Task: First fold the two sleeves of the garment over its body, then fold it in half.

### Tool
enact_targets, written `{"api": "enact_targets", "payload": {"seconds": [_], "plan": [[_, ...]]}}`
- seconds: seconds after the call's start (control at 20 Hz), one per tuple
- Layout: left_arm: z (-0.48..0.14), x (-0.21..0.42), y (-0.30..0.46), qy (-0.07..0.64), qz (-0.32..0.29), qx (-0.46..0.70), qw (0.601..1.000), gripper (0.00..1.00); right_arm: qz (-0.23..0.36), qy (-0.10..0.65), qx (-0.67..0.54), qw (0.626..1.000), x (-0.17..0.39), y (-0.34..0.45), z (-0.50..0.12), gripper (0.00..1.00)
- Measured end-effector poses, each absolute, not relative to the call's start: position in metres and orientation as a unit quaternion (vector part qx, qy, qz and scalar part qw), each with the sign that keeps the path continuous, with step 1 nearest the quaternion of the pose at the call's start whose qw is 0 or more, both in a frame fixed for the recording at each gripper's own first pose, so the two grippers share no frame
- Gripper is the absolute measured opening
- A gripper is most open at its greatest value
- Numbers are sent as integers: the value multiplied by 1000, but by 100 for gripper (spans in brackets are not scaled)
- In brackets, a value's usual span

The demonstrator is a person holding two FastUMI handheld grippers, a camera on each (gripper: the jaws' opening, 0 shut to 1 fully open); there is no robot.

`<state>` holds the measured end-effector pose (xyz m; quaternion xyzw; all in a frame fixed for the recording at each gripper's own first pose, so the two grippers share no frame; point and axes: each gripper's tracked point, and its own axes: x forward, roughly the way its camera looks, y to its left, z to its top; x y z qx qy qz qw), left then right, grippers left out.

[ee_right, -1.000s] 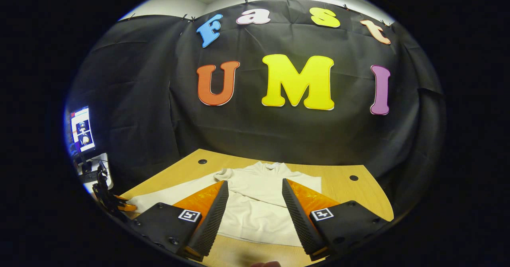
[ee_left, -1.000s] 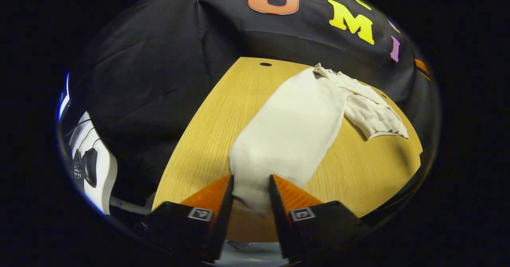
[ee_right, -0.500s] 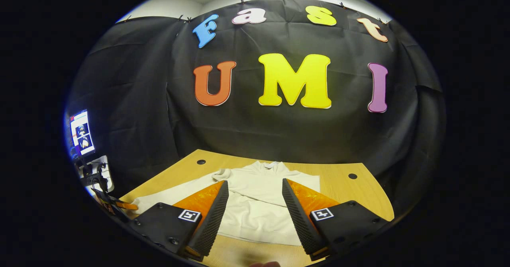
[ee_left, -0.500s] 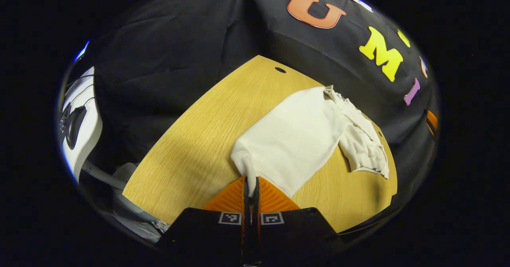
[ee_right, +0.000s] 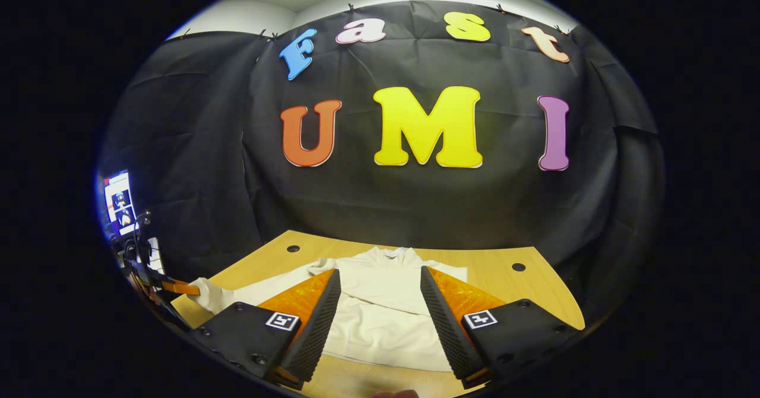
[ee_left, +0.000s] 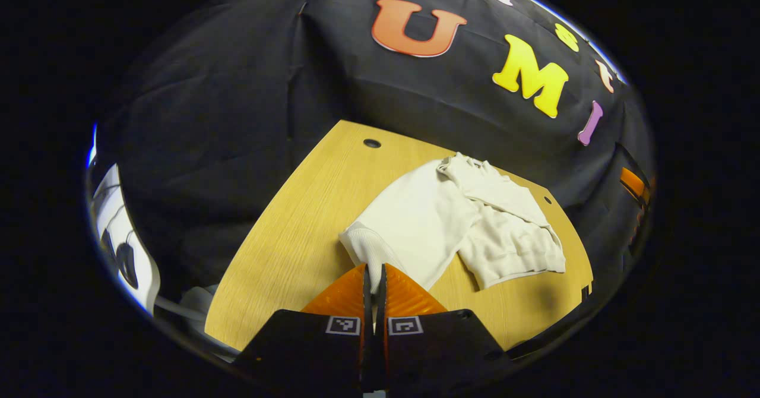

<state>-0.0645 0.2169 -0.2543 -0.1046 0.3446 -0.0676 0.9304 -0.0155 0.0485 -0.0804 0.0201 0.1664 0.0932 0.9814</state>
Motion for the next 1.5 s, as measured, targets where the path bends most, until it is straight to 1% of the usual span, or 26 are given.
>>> {"api": "enact_targets", "payload": {"seconds": [0.05, 0.15, 0.25, 0.35, 0.55, 0.75, 1.0, 1.25, 1.5], "plan": [[-240, -52, 208, 334, -84, -97, 934, 3, 87, 164, 24, 982, -16, 41, -79, 83], [-219, -33, 196, 325, -105, -95, 935, 3, 74, 163, 27, 983, -15, 23, -77, 84], [-198, -9, 193, 323, -97, -100, 936, 3, 62, 158, 28, 985, -17, 3, -72, 85], [-176, 18, 186, 306, -97, -103, 941, 3, 44, 152, 29, 987, -19, -20, -68, 85], [-134, 77, 157, 261, -123, -71, 955, 3, 12, 155, 46, 987, -24, -56, -71, 85], [-89, 134, 113, 222, -164, -55, 960, 3, -15, 158, 52, 986, -33, -90, -72, 85], [-46, 182, 26, 183, -244, -12, 952, 3, -62, 154, 71, 984, -47, -138, -69, 85], [-37, 202, -81, 171, -315, 4, 934, 3, -101, 150, 78, 980, -66, -181, -70, 85], [-56, 200, -170, 188, -369, 11, 910, 3, -136, 151, 86, 975, -84, -219, -74, 85]]}}
